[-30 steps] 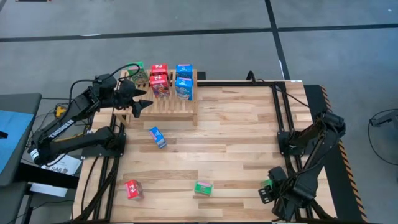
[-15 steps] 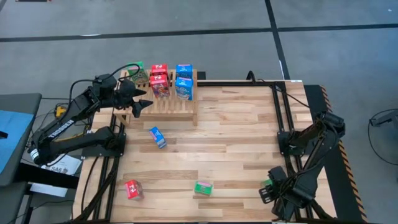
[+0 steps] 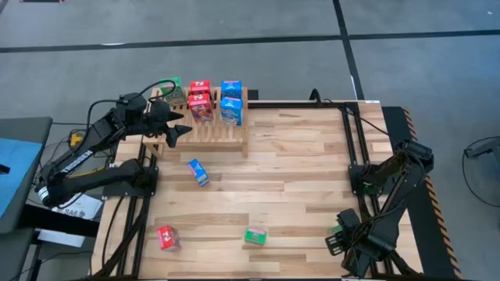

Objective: Stack cereal on shelf
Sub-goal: Put the right green cereal box on the shelf aligned with the other green cereal box

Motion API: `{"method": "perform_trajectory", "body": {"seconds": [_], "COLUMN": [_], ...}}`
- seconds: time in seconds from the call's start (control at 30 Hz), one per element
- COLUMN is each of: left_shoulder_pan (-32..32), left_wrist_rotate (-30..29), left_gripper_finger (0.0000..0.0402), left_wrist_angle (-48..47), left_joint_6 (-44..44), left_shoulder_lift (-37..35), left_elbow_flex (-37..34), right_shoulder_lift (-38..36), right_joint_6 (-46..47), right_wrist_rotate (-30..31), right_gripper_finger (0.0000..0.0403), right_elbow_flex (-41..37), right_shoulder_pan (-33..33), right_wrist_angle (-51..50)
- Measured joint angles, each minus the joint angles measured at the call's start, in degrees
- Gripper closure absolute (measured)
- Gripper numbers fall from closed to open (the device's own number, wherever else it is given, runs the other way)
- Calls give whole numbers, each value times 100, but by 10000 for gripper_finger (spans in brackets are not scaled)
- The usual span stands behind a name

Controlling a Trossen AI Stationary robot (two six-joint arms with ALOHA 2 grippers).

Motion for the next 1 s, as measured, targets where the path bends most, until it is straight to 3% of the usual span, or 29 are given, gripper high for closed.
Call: {"method": "perform_trajectory", "body": {"seconds": [0.6, 0.8, 1.0], "left_shoulder_pan": [-2, -11, -168], "left_wrist_rotate": [63, 779, 997], "left_gripper_finger": [58, 58, 58], "left_wrist_angle": [115, 273, 293], "left_joint_6": [-284, -358, -593], "left_shoulder_lift": [-1, -1, -6], "left_elbow_flex": [0, 0, 0], "right_shoulder_lift": [-375, -649, -965], "right_joint_6": [-1717, -2729, -3898], "right_wrist_rotate": [134, 272, 476], "right_gripper_finger": [212, 212, 212], "right_elbow_flex": [4, 4, 4], "right_shoulder_pan": [-806, -1320, -1987], "right_wrist_angle": [-147, -166, -135]}}
